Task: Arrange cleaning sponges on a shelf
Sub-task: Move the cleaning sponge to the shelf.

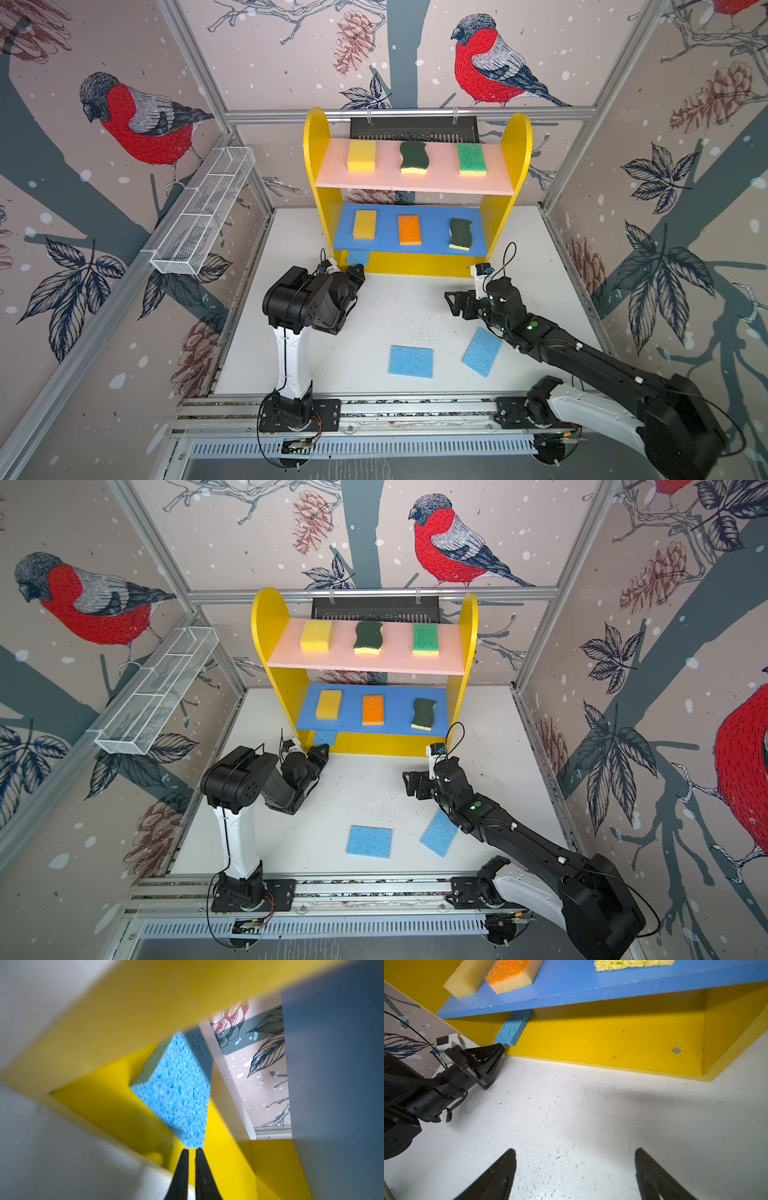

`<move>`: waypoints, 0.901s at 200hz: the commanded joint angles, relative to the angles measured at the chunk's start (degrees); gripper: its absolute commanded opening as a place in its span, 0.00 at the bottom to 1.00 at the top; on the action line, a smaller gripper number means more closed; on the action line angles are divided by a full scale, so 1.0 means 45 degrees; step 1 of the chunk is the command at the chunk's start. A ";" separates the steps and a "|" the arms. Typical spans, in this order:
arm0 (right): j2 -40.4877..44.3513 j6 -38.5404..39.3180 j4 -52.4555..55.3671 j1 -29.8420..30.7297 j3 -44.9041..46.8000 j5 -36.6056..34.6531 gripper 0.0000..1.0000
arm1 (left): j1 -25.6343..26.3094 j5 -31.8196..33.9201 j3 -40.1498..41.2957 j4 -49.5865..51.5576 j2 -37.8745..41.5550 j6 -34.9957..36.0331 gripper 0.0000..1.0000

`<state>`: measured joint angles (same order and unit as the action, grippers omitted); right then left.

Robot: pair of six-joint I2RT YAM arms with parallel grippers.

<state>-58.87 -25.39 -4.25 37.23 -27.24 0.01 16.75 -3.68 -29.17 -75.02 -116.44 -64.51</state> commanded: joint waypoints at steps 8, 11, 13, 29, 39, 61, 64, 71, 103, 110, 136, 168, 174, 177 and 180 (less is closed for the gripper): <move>0.0066 -0.0117 -0.0096 0.0008 -0.0078 -0.0061 0.89 | 0.0016 -0.0505 0.0615 0.2824 0.0767 0.1248 0.18; 0.0061 -0.0147 -0.0064 0.0007 -0.0095 -0.0061 0.89 | 0.0023 -0.0499 0.0680 0.2900 0.0904 0.1347 0.19; 0.0062 -0.0166 -0.0045 0.0007 -0.0107 -0.0061 0.89 | 0.0026 -0.0507 0.0734 0.2956 0.1000 0.1411 0.19; 0.0114 -0.0330 0.0092 0.0027 -0.0122 -0.0025 0.89 | 0.0039 -0.0466 0.1027 0.3799 0.1891 0.1876 0.22; 0.0170 -0.0408 0.0259 0.0060 -0.0186 -0.0056 0.89 | 0.0047 -0.0509 0.1101 0.4570 0.2530 0.2299 0.24; 0.0417 -0.0566 0.0730 0.0219 -0.0269 -0.0403 0.89 | 0.0306 -0.0364 0.1059 0.6907 0.4214 0.3426 0.28; 0.0462 -0.0584 0.0786 0.0253 -0.0283 -0.0436 0.89 | 0.0345 -0.0323 0.1024 0.7273 0.4467 0.3629 0.29; 0.0566 -0.0625 0.0934 0.0295 -0.0297 -0.0537 0.90 | 0.0479 -0.0260 0.0895 0.8179 0.4961 0.4077 0.30; 0.0970 -0.0945 0.1580 0.0339 -0.0366 -0.0905 0.92 | 0.0969 -0.0095 0.0347 1.1734 0.7214 0.5864 0.33; 0.1026 -0.0993 0.1789 0.0341 -0.0436 -0.0975 0.92 | 0.1066 -0.0128 0.0274 1.2269 0.7629 0.6160 0.33; 0.1376 -0.1087 0.2401 0.0351 -0.0596 -0.1198 0.93 | 0.1561 -0.0085 0.0042 1.4319 0.9005 0.7424 0.35; 0.1970 -0.1228 0.2979 0.0320 -0.0569 -0.1665 0.94 | 0.2883 0.0557 -0.0298 1.6704 1.0555 0.8944 0.38; 0.2087 -0.1281 0.3043 0.0320 -0.0539 -0.1697 0.94 | 0.3186 0.0713 -0.0377 1.7041 1.0816 0.9212 0.39; 0.2130 -0.1308 0.3079 0.0303 -0.0519 -0.1699 0.94 | 0.3357 0.0776 -0.0403 1.7253 1.0952 0.9320 0.40; 0.2185 -0.1343 0.3091 0.0293 -0.0495 -0.1691 0.94 | 0.3495 0.0811 -0.0438 1.7426 1.1054 0.9441 0.40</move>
<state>-50.46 -30.09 7.46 38.70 -29.56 -5.58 28.71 -2.87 -29.93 -7.92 -70.08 -29.58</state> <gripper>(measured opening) 0.941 0.385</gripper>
